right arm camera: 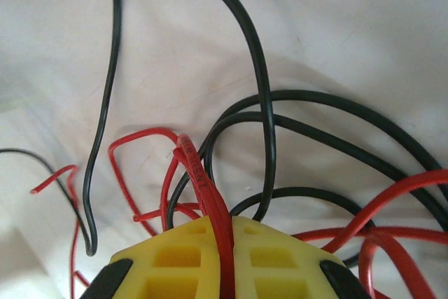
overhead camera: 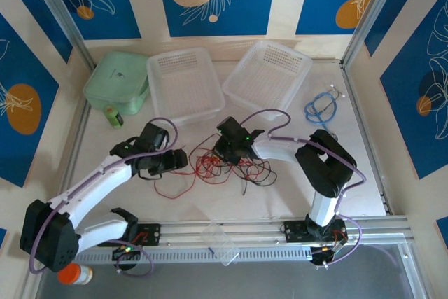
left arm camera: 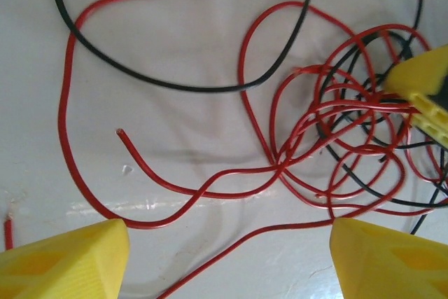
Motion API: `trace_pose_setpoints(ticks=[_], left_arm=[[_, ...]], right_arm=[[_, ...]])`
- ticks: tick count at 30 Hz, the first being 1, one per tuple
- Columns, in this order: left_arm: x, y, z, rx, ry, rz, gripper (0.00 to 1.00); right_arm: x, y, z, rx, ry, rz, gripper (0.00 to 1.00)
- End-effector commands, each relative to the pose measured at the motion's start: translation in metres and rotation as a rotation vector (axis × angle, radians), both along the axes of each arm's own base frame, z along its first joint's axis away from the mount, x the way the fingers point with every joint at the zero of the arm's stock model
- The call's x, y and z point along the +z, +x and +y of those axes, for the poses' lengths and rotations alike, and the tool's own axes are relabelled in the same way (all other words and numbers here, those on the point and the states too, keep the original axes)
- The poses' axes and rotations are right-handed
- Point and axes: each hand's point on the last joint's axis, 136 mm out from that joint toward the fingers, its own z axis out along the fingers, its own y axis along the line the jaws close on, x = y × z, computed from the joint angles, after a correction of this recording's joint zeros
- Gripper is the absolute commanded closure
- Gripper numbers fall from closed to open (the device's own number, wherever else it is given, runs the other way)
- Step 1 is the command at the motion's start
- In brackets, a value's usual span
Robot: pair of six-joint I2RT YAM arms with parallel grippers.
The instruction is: Untangle the cables
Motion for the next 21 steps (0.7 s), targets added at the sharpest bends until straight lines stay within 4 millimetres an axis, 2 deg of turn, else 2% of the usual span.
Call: trace_pose_setpoints(ticks=[1, 7, 11, 17, 21], left_arm=[[-0.002, 0.007, -0.011, 0.051, -0.06, 0.011, 0.24], [0.009, 0.027, -0.021, 0.086, -0.105, -0.042, 0.22], [0.001, 0.034, -0.024, 0.081, -0.083, -0.023, 0.22], [-0.016, 0.027, -0.023, 0.104, -0.067, 0.036, 0.21], [-0.014, 0.014, -0.017, 0.126, -0.063, 0.065, 0.21]], right_arm=[[0.031, 0.004, 0.01, -0.028, 0.138, -0.016, 1.0], [0.044, 0.004, 0.005, -0.051, 0.181, -0.04, 1.0], [0.048, 0.004, 0.005, -0.065, 0.217, -0.041, 1.0], [0.054, 0.006, -0.001, -0.091, 0.221, -0.058, 1.0], [0.053, 0.009, -0.003, -0.096, 0.21, -0.072, 1.0]])
